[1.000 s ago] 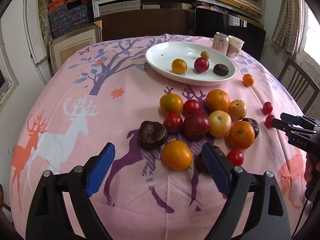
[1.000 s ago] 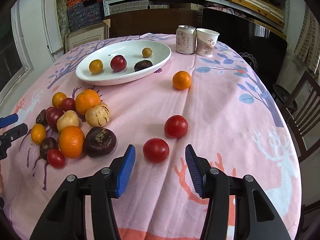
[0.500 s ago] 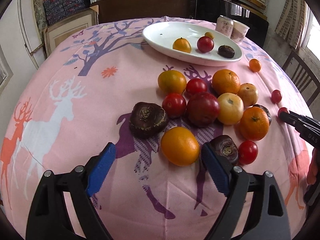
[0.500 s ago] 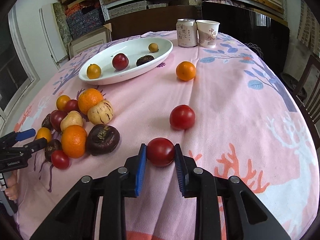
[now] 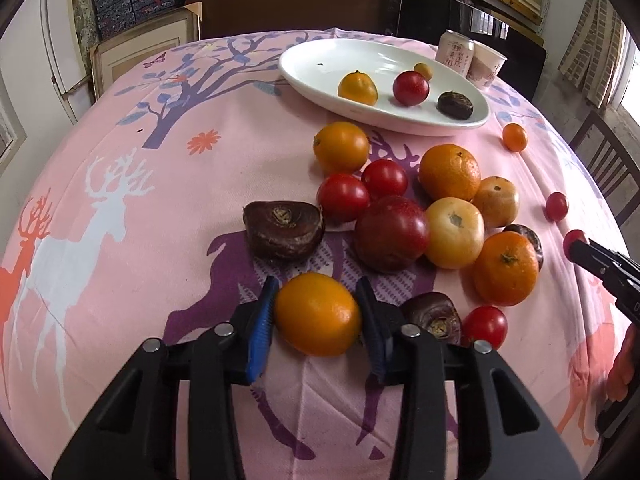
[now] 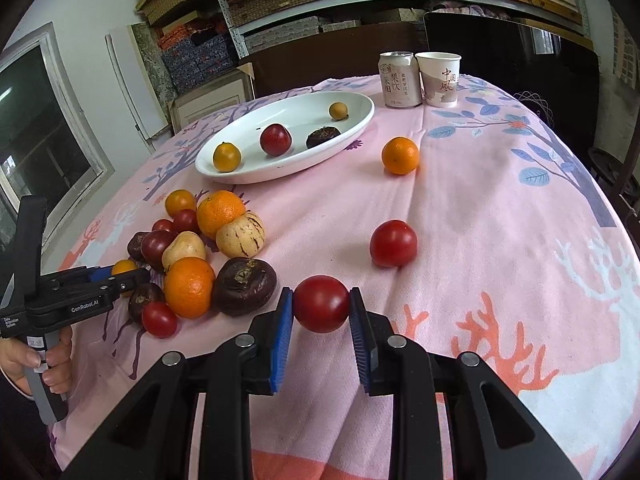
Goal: Organize fruits
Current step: 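Grasp a red tomato with the right tool while the left tool grasps an orange, then release the red tomato and orange onto the plate with both tools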
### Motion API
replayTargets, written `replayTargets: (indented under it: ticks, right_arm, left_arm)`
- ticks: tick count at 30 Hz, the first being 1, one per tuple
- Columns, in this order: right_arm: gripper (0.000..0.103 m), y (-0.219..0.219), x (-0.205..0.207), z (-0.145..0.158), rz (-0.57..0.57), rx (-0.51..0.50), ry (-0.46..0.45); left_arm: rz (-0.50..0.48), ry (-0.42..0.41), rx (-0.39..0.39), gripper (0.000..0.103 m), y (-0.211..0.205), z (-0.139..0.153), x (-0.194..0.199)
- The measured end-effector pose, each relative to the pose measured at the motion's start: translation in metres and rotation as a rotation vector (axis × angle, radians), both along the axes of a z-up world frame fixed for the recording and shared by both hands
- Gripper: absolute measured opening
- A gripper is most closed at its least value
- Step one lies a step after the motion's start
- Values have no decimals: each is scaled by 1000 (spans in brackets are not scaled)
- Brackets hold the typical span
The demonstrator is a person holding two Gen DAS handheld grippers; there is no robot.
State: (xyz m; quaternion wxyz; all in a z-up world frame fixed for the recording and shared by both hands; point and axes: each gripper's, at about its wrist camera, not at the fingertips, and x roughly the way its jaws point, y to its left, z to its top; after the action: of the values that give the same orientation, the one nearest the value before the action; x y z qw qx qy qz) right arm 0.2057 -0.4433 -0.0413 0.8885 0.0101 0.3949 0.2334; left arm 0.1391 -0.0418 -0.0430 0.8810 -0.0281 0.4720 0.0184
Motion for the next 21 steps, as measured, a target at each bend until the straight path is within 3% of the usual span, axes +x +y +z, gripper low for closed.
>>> replayTargets:
  ticks: [3,9,12,16,21]
  right_arm:
    - [28,1,-5,3,15,5,-23]
    - [28,3,-12,12,36,23,-79]
    - [28,9,-21,23,21,-21,-166]
    - [28,20,-28,40,49,-40,-210]
    - [28,36,-32,80,88,-44,-331]
  left_arm:
    - [-12,6,-16,39,-3,3,-8]
    - [-36,-58,-20,39,-4,27,-27]
    - [-49,-100,-9,39,-3,45,-30]
    - [-60,-148,7,39,-3,70,-21]
    - [-82,-198,39,39,-10,94,5]
